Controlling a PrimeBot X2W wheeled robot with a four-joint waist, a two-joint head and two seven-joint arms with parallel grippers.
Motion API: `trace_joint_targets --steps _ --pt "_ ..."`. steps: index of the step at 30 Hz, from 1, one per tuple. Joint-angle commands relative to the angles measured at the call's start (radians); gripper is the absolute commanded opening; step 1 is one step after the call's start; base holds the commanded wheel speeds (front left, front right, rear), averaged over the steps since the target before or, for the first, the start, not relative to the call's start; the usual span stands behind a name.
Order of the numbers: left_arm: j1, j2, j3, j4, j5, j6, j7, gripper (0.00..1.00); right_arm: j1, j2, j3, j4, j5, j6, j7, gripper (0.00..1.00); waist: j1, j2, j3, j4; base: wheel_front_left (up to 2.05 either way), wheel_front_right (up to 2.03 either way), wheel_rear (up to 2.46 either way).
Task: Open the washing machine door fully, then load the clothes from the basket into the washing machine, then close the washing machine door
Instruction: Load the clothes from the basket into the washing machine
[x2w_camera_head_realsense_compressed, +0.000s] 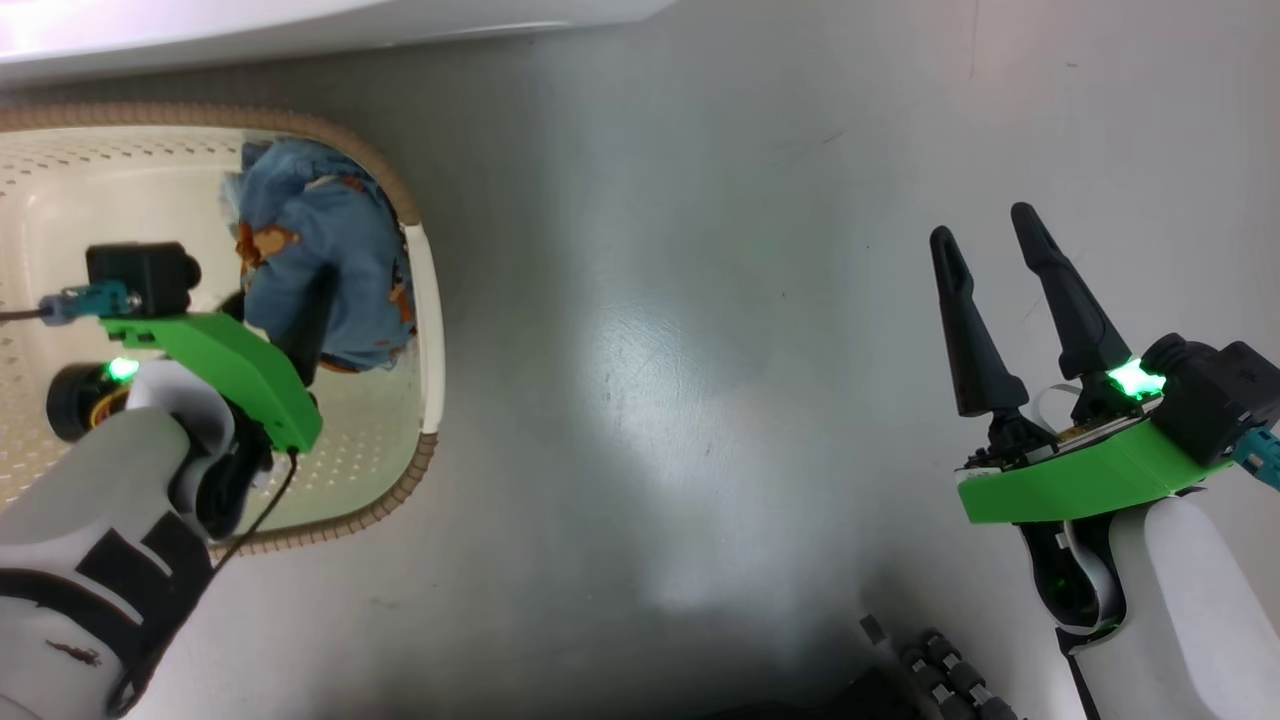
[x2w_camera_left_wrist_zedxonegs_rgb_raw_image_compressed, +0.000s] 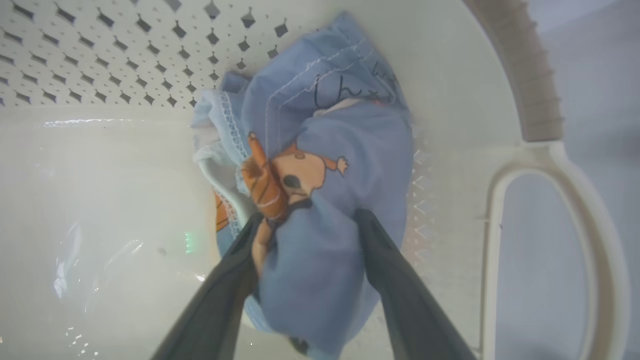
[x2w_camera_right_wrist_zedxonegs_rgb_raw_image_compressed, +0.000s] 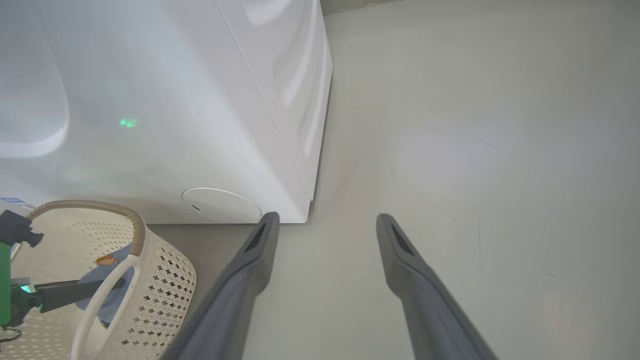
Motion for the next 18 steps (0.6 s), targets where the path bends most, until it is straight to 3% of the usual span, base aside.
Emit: trace_joint_targets --steps 1,7,12,18 --pt "0.007 0.036 0.003 -0.007 -0.015 -0.002 -0.012 0.00 0.025 -0.003 0.019 -0.024 -0.011 0.003 -0.007 1.00 0.0000 -0.0001 -0.003 0.003 0.00 0.00 0.00" --pt "0.012 0.032 -0.037 0.000 -0.083 -0.002 -0.035 0.00 0.023 -0.004 0.020 -0.021 -0.010 0.003 -0.007 1.00 0.0000 -0.0001 -0.037 0.014 0.00 0.00 0.00" --pt "0.037 0.027 -0.012 0.010 -0.127 -0.002 -0.049 0.00 0.021 -0.002 0.021 -0.008 -0.004 0.003 -0.007 1.00 0.0000 -0.0001 -0.089 0.029 0.00 0.00 0.00" --pt "0.106 0.023 0.201 0.005 -0.085 -0.002 -0.051 0.00 0.028 -0.012 0.027 0.019 0.004 0.003 -0.007 1.00 0.0000 -0.0001 -0.181 0.055 0.00 0.00 0.00"
